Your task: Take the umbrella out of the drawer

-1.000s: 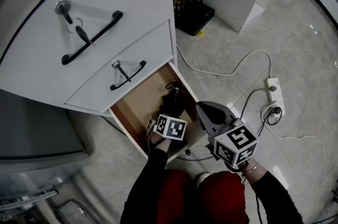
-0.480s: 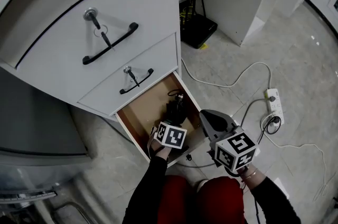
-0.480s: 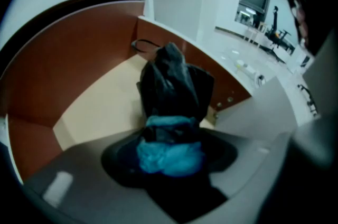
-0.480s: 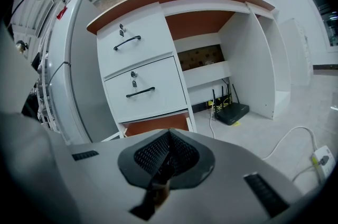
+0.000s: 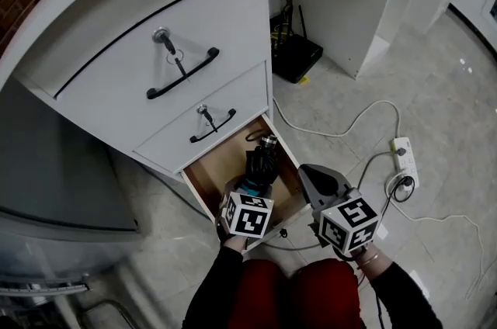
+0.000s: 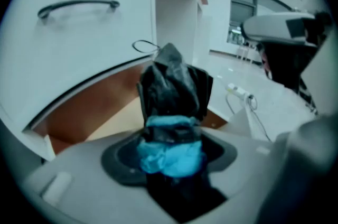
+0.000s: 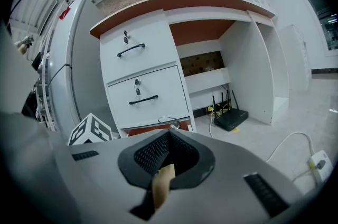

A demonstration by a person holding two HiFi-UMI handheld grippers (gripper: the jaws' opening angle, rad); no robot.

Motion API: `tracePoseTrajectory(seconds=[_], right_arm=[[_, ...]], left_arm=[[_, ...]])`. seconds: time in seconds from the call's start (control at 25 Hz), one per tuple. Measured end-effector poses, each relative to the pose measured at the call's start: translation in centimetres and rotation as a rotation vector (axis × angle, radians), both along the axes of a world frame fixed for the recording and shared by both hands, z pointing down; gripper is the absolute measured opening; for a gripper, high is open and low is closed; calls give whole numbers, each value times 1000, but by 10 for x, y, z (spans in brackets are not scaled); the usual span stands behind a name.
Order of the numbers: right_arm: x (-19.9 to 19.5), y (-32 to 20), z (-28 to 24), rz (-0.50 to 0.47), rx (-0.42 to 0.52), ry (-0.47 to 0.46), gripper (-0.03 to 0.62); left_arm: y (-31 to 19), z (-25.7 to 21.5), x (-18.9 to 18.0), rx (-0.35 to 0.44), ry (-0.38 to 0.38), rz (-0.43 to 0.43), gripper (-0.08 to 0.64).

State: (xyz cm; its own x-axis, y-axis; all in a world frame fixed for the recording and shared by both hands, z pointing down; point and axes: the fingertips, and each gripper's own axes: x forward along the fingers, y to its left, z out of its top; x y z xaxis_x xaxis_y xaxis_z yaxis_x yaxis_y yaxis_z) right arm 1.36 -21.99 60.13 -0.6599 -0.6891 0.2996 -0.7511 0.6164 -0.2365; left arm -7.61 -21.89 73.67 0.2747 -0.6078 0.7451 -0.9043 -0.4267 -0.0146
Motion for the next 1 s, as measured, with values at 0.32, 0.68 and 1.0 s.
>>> tracePoseTrajectory(seconds=[0.32, 0.68, 1.0], right_arm=[[2, 2, -23, 16, 37, -19, -2], [-1, 3, -63, 24, 92, -70, -2], [-11, 14, -92, -4, 146, -83, -2]], left_arm=[[2, -77, -4, 171, 52, -1, 264], [17, -144, -16, 302, 113, -15, 264], [34, -197, -32, 416, 162, -40, 264]])
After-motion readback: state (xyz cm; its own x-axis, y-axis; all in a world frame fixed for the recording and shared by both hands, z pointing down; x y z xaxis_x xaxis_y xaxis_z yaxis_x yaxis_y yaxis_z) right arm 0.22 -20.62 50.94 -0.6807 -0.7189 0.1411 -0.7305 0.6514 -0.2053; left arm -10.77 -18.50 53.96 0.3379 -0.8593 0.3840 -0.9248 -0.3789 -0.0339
